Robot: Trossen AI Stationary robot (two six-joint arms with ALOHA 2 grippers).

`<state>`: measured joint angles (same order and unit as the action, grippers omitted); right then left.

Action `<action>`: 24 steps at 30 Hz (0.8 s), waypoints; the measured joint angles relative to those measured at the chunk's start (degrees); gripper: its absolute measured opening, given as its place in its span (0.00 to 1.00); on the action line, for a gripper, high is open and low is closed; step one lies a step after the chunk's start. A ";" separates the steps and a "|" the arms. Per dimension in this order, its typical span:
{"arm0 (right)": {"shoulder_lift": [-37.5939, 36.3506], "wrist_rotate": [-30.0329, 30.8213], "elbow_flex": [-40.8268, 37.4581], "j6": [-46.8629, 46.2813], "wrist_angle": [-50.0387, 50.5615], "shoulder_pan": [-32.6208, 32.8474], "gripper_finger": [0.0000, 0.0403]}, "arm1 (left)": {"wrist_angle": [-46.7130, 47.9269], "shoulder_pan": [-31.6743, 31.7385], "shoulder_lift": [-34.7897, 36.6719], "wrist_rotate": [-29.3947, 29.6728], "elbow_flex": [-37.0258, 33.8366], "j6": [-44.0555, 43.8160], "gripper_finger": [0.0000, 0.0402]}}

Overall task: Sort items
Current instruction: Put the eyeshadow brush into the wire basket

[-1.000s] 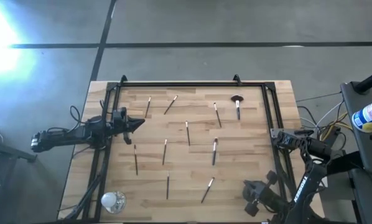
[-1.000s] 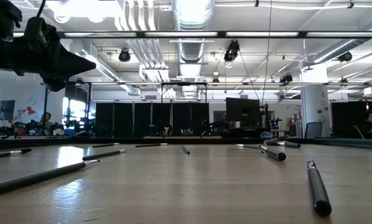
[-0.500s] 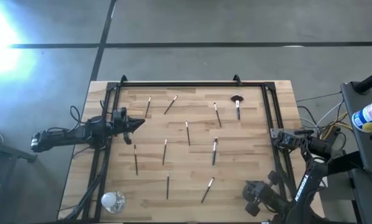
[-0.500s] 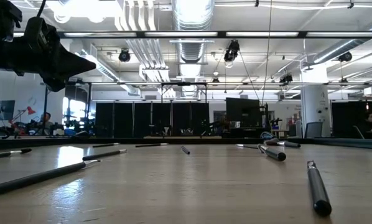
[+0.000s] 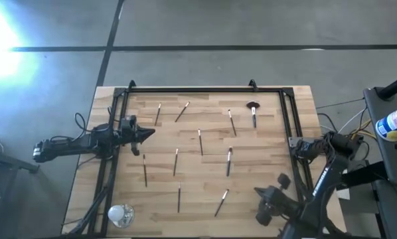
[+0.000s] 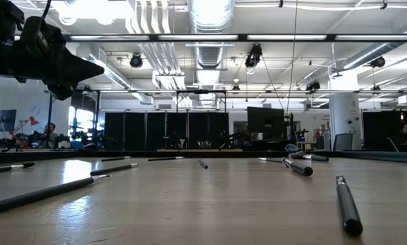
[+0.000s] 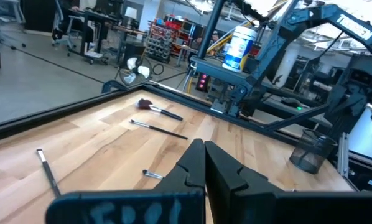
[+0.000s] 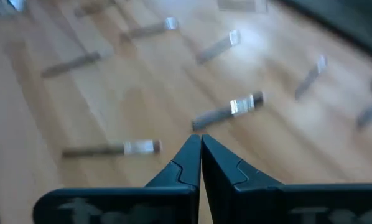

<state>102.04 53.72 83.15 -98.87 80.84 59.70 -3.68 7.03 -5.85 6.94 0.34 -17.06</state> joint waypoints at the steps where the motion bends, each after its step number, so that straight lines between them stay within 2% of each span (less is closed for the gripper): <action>1: -0.89 1.79 -0.36 3.11 -1.38 -0.78 0.02 | -0.39 0.00 -0.02 0.02 0.00 0.14 0.00; 6: -7.13 4.49 -6.44 18.50 -13.69 -5.29 0.02 | -2.15 0.00 -0.17 0.02 0.00 1.75 0.00; 10: -13.83 3.15 -17.06 34.42 -33.78 -9.97 0.02 | -2.05 0.00 -0.50 0.00 0.00 0.43 0.00; 18: -25.82 -12.26 -40.31 69.84 -82.97 -23.98 0.02 | -1.71 0.00 -4.63 0.46 0.44 -3.47 0.00; 24: -29.36 -20.72 -51.62 82.04 -101.69 -36.02 0.02 | -1.66 0.51 -12.09 5.20 3.12 -5.47 0.00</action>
<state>72.68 32.99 31.53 -16.83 -20.85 23.69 -5.35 7.54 -17.94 12.14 3.46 -22.53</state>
